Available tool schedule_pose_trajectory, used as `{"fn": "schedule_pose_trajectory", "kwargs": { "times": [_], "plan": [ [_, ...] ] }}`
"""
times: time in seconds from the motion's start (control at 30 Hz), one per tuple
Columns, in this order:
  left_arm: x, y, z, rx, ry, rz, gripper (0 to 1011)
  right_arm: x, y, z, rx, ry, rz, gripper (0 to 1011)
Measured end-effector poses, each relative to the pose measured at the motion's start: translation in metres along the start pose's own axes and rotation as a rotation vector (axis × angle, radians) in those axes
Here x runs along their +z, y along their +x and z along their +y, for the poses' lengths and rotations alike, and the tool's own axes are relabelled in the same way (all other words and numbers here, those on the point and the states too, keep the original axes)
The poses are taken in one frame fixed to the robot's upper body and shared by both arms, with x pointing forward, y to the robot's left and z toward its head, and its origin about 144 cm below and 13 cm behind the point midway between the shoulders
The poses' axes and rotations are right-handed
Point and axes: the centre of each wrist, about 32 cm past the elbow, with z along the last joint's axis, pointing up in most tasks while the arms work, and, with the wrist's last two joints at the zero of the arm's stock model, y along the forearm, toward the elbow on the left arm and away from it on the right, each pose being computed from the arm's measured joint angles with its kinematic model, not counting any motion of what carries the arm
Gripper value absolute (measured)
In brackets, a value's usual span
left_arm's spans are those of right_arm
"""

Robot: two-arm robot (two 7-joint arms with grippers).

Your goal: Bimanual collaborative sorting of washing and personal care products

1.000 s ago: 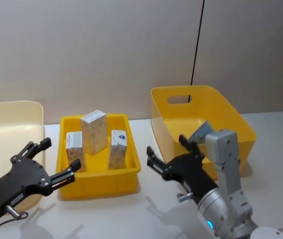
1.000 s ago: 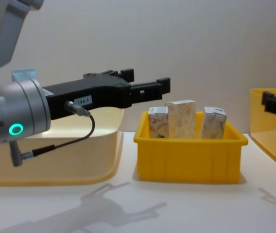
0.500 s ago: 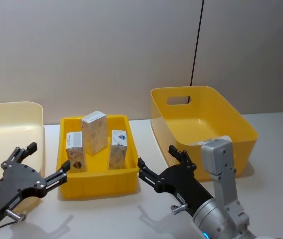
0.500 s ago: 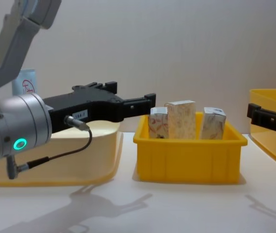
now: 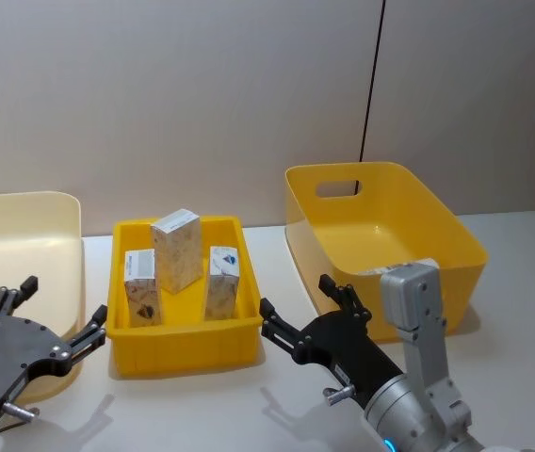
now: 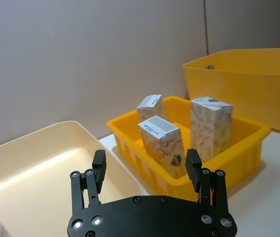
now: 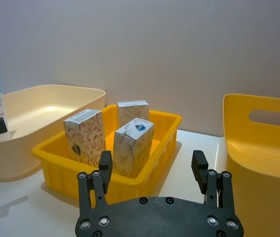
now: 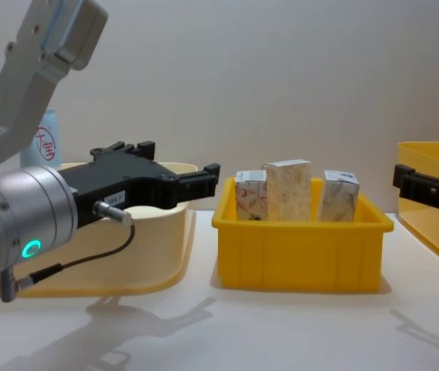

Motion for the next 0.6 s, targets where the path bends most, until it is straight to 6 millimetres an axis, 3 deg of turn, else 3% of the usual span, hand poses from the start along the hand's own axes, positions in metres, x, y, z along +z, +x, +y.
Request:
{"fn": "schedule_pose_trajectory", "kwargs": {
  "times": [0.6],
  "plan": [
    [-0.0037,-0.0107,0.0055,0.124,0.023,-0.057,1003,0.0000,0.0000,0.0000,0.000,0.000,0.000,1001]
  ]
}}
